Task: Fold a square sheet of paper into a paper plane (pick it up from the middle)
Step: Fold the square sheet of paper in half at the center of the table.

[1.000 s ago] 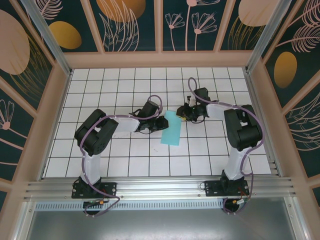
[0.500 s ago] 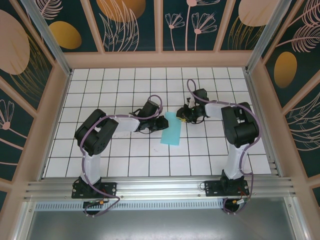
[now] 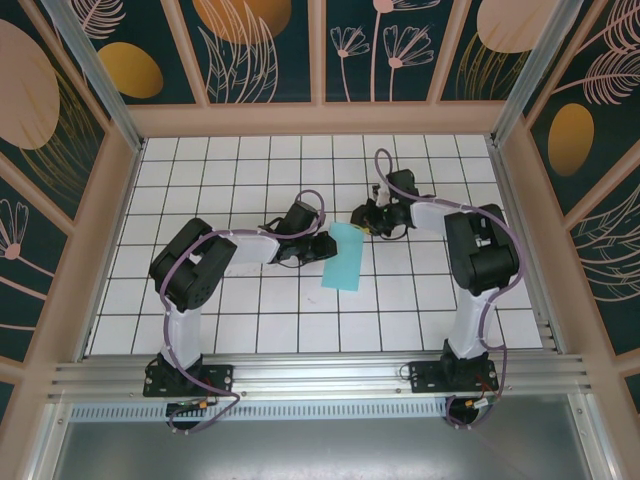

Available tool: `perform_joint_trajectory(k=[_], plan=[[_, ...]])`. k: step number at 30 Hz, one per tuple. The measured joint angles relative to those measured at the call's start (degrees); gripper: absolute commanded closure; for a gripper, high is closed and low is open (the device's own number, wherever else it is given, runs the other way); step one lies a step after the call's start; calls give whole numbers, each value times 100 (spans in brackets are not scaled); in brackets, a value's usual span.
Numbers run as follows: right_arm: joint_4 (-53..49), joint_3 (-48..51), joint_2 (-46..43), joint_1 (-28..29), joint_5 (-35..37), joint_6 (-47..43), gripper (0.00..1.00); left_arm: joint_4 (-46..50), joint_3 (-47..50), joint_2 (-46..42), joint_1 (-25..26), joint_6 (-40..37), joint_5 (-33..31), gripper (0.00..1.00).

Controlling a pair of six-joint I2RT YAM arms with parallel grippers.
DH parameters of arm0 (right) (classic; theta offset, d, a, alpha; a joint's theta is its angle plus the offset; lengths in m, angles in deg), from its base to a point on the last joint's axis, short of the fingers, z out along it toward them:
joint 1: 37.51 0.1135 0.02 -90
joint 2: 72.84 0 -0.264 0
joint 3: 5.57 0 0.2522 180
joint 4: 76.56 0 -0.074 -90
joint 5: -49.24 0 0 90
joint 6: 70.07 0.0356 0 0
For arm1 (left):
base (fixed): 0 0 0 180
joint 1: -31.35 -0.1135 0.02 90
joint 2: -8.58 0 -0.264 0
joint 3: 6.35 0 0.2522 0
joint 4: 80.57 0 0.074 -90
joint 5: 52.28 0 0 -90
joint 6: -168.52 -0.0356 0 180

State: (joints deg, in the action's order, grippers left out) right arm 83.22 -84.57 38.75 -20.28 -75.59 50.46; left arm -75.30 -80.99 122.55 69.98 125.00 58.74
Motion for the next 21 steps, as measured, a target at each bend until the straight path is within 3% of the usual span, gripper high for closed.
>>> perform_joint_trajectory(k=[21], plan=[[-223, -385, 164, -98, 50, -17, 71, 2, -4, 2, 0, -24, -2, 84]])
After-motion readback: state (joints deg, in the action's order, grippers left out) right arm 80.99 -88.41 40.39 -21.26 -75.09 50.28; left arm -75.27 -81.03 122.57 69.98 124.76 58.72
